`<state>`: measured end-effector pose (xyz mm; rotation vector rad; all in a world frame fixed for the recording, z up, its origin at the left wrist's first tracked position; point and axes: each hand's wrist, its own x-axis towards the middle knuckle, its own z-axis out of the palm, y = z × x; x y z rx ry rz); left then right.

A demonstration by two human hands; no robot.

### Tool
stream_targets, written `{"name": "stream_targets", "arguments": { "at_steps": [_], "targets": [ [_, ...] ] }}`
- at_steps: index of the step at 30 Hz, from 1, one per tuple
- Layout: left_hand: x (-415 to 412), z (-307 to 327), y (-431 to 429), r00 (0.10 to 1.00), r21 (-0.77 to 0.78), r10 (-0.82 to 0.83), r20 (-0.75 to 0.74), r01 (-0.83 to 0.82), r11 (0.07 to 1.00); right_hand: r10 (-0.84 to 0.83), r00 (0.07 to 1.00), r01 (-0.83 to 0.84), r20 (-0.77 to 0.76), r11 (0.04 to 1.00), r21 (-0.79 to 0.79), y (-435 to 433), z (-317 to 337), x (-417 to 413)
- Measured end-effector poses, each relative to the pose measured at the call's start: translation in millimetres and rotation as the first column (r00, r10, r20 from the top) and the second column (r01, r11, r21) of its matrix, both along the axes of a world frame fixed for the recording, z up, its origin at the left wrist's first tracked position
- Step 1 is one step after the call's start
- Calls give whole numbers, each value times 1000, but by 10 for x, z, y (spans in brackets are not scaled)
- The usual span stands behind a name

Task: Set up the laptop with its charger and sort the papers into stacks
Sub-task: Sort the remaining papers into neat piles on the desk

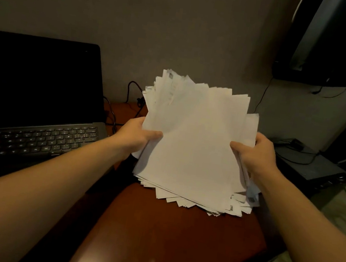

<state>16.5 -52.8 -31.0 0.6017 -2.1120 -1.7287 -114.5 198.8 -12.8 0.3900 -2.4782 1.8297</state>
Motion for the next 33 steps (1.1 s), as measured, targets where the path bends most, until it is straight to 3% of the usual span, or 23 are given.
{"name": "stream_targets", "arguments": {
  "at_steps": [3, 10, 22, 33],
  "targets": [
    [46, 52, 4, 997, 117, 54, -55, -47, 992, 6, 1000, -7, -22, 999, -39, 25, 84, 29],
    [227, 325, -6, 978, 201, 183, -96, -161, 966, 89, 995, -90, -43, 996, -14, -61, 307, 144],
    [974, 794, -457, 976, 223, 185, -112, -157, 962, 253, 966, -250, 61, 967, -47, -526, 673, 558],
    [2378, 1153, -1137, 951, 213, 309, -13, -299, 930, 464, 876, -471, 131, 882, 23, -1465, 934, 1399]
  ]
}}
